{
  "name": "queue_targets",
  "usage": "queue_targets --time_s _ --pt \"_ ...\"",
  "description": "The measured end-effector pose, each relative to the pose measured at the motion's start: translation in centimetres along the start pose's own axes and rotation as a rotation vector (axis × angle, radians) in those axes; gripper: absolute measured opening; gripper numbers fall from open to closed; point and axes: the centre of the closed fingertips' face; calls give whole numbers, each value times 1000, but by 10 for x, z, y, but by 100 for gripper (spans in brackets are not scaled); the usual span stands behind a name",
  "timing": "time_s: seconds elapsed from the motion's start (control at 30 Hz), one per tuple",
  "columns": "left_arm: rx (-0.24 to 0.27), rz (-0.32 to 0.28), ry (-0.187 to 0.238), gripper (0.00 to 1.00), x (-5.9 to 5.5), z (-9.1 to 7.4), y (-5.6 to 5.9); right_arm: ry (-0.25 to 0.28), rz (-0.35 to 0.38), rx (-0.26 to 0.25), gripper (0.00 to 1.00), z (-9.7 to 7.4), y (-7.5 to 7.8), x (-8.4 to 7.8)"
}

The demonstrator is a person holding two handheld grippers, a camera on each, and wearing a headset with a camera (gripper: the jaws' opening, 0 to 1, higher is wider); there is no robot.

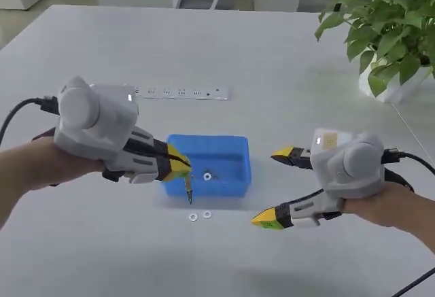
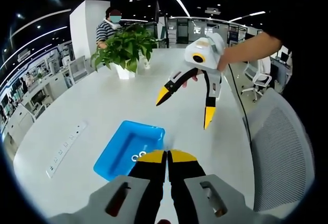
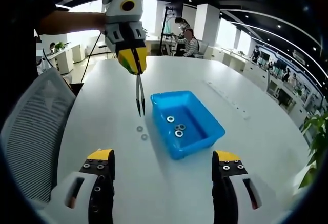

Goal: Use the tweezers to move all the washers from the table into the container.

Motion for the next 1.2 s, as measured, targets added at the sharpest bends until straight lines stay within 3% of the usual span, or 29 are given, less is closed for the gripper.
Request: queue_targets --time_s 1.2 --pt "-41 4 -23 5 -24 22 11 -13 26 6 77 3 -12 -12"
Point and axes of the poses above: the centre of the closed fingertips' face, and the gripper's own axes: z roughly forward along the fingers, y roughly to its right, x roughly out of its top, and after that the axes turned 5 degrees about -z, right-handed
